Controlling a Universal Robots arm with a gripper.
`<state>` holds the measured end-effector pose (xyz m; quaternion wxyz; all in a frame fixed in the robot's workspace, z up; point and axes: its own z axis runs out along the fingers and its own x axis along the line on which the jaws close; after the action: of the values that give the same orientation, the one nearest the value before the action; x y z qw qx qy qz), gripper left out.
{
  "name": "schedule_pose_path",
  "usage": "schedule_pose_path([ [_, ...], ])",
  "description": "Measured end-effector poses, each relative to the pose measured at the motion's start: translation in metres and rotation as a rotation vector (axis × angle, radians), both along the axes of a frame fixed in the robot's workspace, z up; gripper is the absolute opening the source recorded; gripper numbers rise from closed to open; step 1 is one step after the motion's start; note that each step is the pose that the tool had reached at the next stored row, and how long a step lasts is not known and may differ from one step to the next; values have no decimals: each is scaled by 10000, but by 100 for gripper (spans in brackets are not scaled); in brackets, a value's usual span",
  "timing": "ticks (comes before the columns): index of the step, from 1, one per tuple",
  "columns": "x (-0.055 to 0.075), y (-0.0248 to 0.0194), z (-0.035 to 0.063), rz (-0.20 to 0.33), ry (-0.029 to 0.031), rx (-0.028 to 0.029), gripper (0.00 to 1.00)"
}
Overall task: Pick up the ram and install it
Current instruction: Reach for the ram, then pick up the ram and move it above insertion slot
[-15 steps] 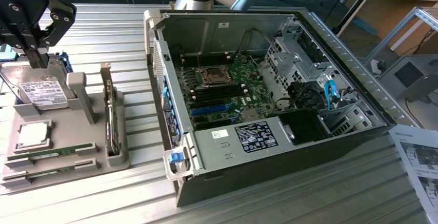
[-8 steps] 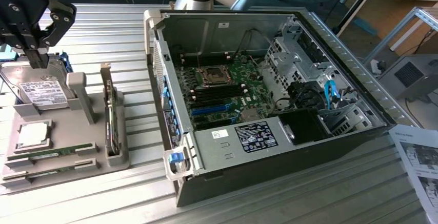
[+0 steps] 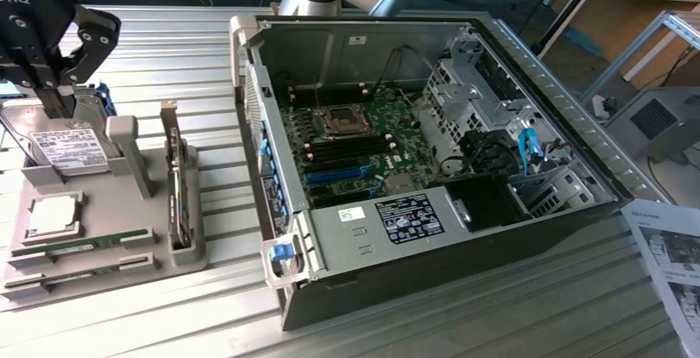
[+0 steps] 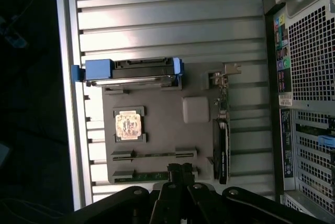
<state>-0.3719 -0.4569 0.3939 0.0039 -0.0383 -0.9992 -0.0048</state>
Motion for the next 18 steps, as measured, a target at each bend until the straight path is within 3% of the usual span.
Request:
schedule_pose_path([
  [18,-1,-17,0,0,0,-1,11],
])
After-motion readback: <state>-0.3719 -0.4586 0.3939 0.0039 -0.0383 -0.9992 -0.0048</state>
